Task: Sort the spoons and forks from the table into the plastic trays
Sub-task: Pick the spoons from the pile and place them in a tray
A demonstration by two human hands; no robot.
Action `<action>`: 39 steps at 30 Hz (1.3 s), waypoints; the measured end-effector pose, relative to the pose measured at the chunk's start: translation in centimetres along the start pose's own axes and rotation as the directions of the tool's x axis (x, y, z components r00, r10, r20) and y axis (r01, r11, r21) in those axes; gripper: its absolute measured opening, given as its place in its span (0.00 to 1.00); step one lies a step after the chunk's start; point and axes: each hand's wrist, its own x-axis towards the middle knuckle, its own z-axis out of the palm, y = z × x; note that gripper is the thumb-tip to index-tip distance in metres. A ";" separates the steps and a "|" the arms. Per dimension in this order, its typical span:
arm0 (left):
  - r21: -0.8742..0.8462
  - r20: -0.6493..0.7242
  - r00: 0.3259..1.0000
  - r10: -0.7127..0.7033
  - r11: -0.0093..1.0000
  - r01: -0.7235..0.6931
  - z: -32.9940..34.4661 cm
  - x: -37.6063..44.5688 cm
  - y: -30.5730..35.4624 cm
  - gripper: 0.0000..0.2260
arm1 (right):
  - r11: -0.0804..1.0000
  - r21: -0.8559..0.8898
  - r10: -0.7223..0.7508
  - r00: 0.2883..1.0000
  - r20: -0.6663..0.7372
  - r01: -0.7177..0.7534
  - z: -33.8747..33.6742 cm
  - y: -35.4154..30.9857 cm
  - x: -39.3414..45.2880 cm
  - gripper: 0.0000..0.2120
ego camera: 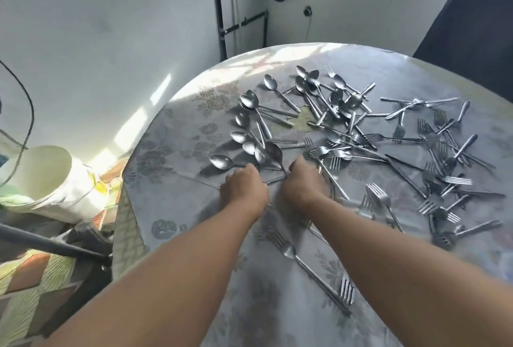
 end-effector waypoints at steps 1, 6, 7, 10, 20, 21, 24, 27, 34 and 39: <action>-0.020 0.025 1.000 -0.011 1.000 0.011 -0.1 0.3 -0.1 0.12 | 0.999 0.035 0.029 1.000 0.006 -0.029 0.0 -0.3 0.2 0.08; -0.335 0.088 0.984 -0.155 0.926 0.176 -1.3 0.9 -0.5 0.16 | 0.988 0.154 0.027 0.999 -0.045 -0.020 -0.7 -1.3 1.1 0.09; -0.425 0.090 0.976 -0.201 0.878 0.220 -1.5 0.9 -0.3 0.15 | 0.988 0.157 0.011 0.998 -0.059 -0.002 -0.9 -1.5 1.2 0.10; -0.644 0.137 0.908 -0.396 0.661 0.385 -2.2 1.1 0.6 0.20 | 0.986 0.163 -0.036 0.997 -0.070 0.047 -1.2 -2.8 2.2 0.11; -0.687 0.150 0.800 -0.581 0.521 0.507 -1.1 5.3 -0.2 0.22 | 0.998 -0.019 -0.067 0.998 -0.005 0.067 0.7 -5.8 6.0 0.15; -0.666 0.126 0.796 -0.592 0.544 0.510 -1.1 5.7 -0.5 0.22 | 0.998 -0.012 -0.064 0.998 -0.007 0.064 1.2 -5.5 6.1 0.15; -0.609 0.067 0.815 -0.576 0.623 0.490 -0.9 6.1 -0.8 0.19 | 0.998 0.028 -0.050 0.999 -0.013 0.051 2.0 -4.7 5.9 0.13; -0.532 -0.007 0.851 -0.524 0.723 0.441 -0.6 6.0 -0.7 0.15 | 0.994 0.114 -0.005 1.000 0.021 0.003 2.3 -4.2 6.0 0.12; -0.425 -0.081 0.865 -0.495 0.802 0.419 -1.4 5.4 -0.4 0.16 | 0.975 0.217 -0.061 0.995 0.076 0.043 2.0 -3.7 5.2 0.03; -0.475 0.030 0.860 -0.509 0.750 0.460 -1.8 4.9 -1.4 0.22 | 0.908 0.418 -0.047 0.997 0.065 0.015 2.0 -3.7 4.4 0.01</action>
